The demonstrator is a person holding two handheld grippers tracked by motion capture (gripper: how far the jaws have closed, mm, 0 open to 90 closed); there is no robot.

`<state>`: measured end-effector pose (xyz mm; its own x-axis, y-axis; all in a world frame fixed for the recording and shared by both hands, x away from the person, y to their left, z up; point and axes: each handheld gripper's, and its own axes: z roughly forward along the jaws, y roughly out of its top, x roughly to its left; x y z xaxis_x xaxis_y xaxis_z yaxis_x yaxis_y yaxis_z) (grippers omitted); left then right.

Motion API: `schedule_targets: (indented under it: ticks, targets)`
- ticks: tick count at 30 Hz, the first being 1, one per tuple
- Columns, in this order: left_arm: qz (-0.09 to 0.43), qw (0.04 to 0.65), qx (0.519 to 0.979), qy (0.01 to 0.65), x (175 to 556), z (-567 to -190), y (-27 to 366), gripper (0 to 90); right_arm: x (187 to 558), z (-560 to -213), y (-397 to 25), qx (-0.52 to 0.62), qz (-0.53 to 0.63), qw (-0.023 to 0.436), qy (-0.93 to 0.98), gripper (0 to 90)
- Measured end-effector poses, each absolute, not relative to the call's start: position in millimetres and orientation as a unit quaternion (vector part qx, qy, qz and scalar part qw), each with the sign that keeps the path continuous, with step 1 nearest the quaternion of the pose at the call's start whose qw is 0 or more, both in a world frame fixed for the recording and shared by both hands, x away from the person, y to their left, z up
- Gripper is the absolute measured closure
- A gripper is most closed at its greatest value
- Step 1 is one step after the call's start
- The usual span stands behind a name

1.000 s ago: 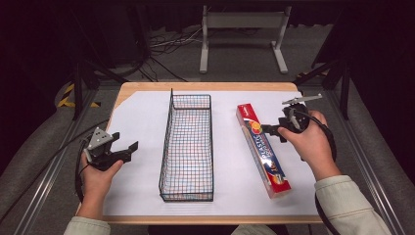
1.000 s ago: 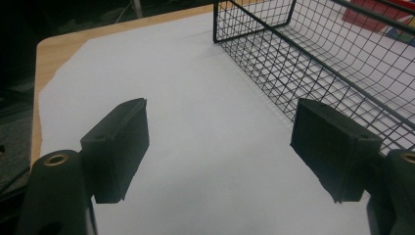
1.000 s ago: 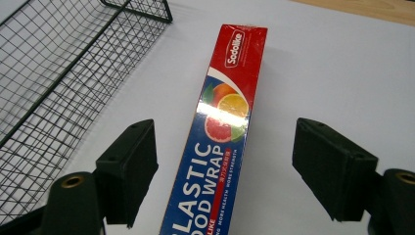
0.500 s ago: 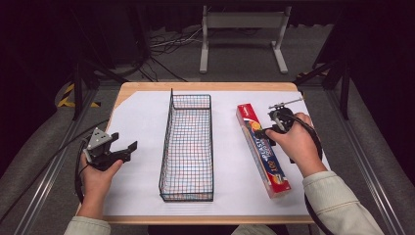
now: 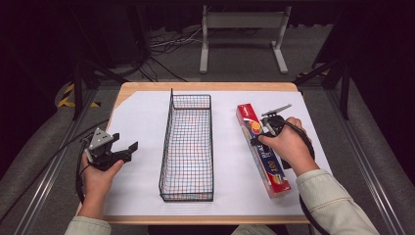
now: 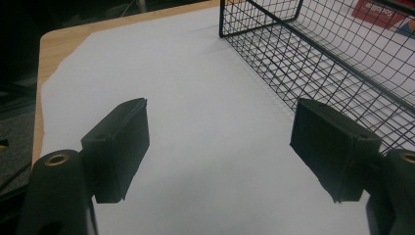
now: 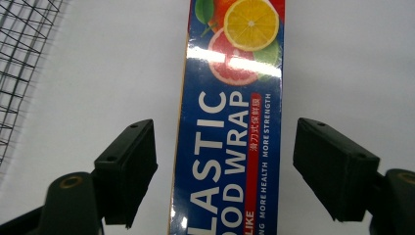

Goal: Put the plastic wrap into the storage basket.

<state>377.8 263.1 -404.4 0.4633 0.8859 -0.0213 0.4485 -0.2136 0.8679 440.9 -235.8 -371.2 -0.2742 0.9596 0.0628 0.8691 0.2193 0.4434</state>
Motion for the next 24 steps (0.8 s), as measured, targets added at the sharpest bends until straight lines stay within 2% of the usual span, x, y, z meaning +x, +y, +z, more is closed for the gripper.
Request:
schedule_targets:
  ticks: [12, 24]
  targets:
    - [0.253, 0.433, 0.736, 0.455, 378.3, -405.0, 263.7, 22.5, 448.2, -388.8, -231.8, 0.589, 0.166, 0.109, 0.783, 23.8]
    - [0.253, 0.431, 0.736, 0.455, 378.7, -405.7, 263.2, 22.5, 457.1, -401.6, -223.1, 0.592, 0.132, 0.101, 0.789, 27.0]
